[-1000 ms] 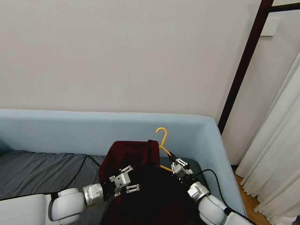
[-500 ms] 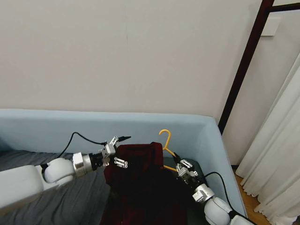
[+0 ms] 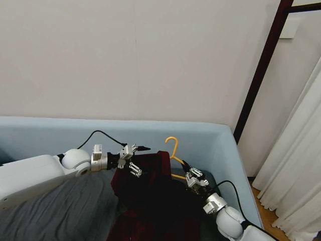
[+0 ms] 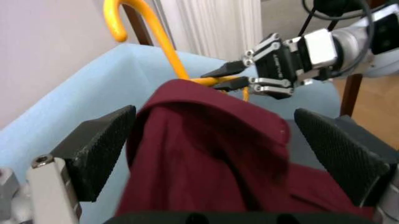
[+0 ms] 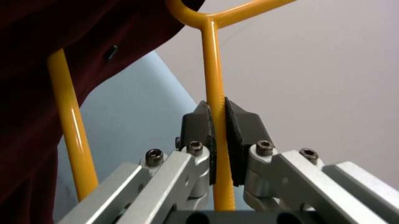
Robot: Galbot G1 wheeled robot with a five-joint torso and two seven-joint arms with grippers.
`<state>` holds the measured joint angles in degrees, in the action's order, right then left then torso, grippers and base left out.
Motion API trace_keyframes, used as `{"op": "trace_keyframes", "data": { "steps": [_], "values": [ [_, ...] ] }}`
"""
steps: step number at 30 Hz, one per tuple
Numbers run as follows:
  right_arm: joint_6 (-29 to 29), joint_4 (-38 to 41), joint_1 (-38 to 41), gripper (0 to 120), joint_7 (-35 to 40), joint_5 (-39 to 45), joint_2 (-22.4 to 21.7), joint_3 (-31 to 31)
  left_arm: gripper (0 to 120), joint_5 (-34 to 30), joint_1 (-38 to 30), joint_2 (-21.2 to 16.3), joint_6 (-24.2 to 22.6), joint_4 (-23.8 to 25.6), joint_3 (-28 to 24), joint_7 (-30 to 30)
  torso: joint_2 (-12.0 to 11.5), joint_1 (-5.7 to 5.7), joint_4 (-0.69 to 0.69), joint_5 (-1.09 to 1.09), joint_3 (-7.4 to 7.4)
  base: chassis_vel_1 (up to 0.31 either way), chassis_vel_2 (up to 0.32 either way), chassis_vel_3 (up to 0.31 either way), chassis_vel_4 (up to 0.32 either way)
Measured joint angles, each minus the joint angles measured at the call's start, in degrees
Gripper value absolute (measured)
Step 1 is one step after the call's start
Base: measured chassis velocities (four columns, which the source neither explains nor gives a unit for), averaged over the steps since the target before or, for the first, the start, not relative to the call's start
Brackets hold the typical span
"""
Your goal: Pick up the clothes from the sofa and hang them on the clothes hanger.
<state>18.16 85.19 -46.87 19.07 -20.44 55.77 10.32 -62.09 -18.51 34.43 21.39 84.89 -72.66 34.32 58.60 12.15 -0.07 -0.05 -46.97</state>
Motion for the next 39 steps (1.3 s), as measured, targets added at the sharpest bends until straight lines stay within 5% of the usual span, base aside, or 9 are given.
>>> {"op": "trace_keyframes", "data": {
  "steps": [7, 23, 39],
  "values": [
    [1.24, -0.56, 0.08, 5, 0.48, -2.39, 0.33, -0.67, 100, 0.93, 0.12, 2.62, -1.6, -3.28, 1.54, -1.37, 0.0, 0.0, -0.01, 0.01, 0.0, 0.0, 0.0, 0.0, 0.0],
    [8.57, -2.23, 0.93, 5, 3.79, -17.0, 1.65, -4.01, 97, 3.39, 1.91, 1.37, -2.03, -3.1, 0.52, -2.11, 0.0, 0.0, 0.01, -0.01, 0.01, 0.0, 0.0, 0.0, 0.0],
    [11.9, -2.82, 1.19, 5, 5.33, -22.39, 2.11, -5.37, 39, 3.64, 3.38, 0.73, -1.54, -2.47, 0.3, -2.77, 0.0, 0.0, 0.0, 0.0, 0.01, 0.0, 0.0, 0.0, 0.0]
  ]
}}
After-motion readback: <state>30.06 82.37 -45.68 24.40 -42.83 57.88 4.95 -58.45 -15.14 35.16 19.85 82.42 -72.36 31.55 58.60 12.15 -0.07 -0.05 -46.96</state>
